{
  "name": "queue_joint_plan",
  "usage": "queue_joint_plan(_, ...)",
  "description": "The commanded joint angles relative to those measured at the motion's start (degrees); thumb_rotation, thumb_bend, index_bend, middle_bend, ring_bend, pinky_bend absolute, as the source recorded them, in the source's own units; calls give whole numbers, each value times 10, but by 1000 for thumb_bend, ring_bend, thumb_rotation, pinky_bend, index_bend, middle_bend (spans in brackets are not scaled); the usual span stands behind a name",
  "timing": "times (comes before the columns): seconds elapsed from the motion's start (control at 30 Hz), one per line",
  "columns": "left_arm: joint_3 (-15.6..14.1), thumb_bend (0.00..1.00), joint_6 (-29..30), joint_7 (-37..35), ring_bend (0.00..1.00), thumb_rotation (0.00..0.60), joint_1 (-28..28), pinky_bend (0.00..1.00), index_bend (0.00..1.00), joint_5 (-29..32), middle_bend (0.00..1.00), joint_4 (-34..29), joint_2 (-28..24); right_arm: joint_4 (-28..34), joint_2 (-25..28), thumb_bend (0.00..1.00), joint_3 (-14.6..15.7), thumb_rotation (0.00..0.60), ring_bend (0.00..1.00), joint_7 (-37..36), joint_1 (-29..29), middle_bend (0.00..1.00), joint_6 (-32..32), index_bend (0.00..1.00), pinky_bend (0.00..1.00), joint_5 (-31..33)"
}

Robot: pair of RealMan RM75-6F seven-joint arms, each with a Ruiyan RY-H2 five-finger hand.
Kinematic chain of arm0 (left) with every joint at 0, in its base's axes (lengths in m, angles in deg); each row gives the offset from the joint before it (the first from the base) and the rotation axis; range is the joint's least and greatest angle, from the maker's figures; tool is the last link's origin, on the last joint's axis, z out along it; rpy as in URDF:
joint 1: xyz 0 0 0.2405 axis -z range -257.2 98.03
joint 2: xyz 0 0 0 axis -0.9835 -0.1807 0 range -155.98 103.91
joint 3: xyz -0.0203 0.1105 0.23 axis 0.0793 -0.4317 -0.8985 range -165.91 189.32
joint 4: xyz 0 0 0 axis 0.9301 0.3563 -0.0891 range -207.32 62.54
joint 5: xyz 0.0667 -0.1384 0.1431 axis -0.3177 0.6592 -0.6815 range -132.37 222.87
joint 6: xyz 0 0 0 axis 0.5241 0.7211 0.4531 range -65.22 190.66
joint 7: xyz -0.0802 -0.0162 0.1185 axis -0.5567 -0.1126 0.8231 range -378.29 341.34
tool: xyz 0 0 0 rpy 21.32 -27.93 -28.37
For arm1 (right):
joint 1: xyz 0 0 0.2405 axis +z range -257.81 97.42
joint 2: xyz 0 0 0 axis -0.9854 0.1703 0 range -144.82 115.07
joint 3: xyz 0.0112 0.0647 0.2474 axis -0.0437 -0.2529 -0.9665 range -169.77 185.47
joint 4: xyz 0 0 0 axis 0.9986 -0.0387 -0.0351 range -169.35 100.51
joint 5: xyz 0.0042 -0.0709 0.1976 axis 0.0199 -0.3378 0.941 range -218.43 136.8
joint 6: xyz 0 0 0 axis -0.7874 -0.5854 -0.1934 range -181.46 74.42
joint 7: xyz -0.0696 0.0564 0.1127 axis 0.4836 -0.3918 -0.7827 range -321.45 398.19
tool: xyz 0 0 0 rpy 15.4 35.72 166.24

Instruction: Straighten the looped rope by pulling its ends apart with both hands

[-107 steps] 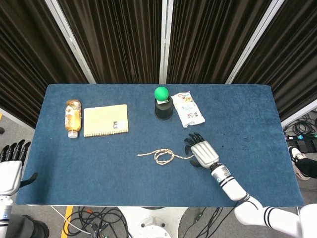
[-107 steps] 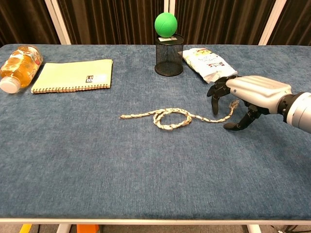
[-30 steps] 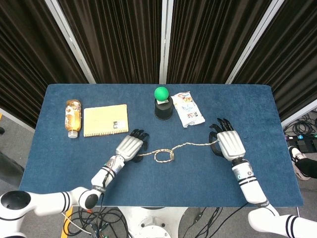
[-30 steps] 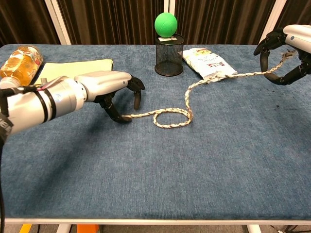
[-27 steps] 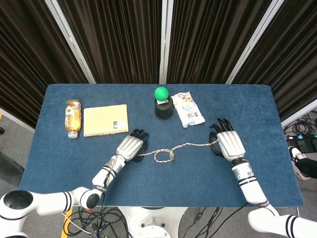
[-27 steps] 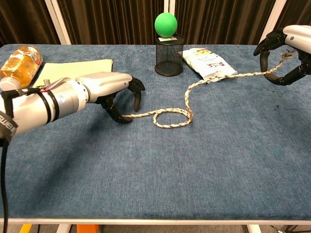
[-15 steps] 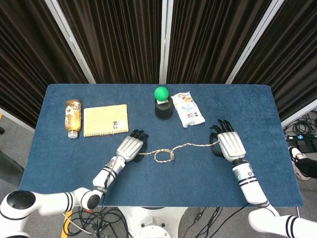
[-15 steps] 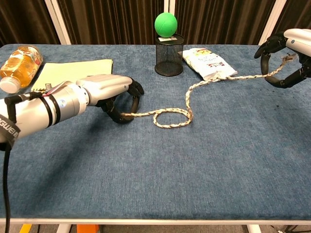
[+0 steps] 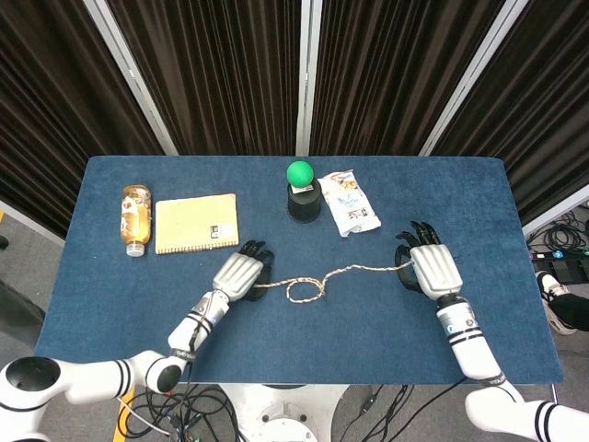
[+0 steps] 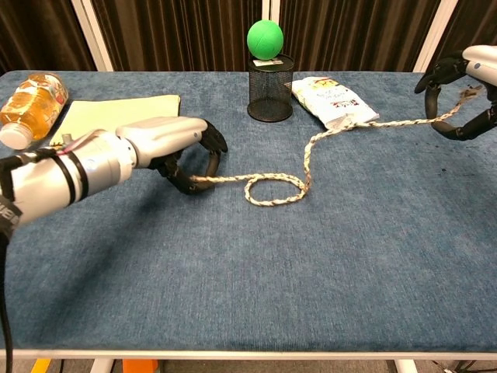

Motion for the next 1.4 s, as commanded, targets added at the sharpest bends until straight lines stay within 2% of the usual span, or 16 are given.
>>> queue_joint_plan(0.03,2,453,14,-26,24,600,-14,21,634,-13,185,-16,-21,1,7,533,-1,600,0,-4,-4,218,4,607,0,1)
queue_joint_plan(0.4,-3,479,58,-146,24,600,-81,20,641,-48,191,-55,-119,7,45,556,3,600,0,-43,-34,218,18,607,0,5)
queue_joint_plan(0.57,-15,479,92,-197,24,600,-127,21,641,-59,192,-44,-162,-7,59,562,10,600,0,-62,-52,218,19,606,0,15)
queue_joint_plan(0.7,-21,480,98,-229,24,600,-149,21,641,-58,192,-28,-179,-24,55,562,14,600,0,-78,-60,217,14,606,0,21)
queue_joint_plan(1.0,-41,479,97,-238,24,600,-172,20,641,-76,192,14,-173,-71,22,562,18,600,0,-108,-66,217,-5,606,0,28)
queue_joint_plan(1.27,-47,476,95,-233,24,600,-176,20,639,-93,192,52,-146,-105,-7,559,21,600,0,-123,-62,216,-24,602,0,19)
queue_joint_plan(1.33,-48,474,92,-233,24,600,-176,20,627,-95,192,63,-139,-114,-15,542,23,600,0,-123,-62,210,-27,590,0,19)
queue_joint_plan(1.4,-50,471,90,-230,24,600,-176,20,591,-100,192,72,-133,-122,-22,481,25,600,0,-121,-62,186,-32,525,0,20)
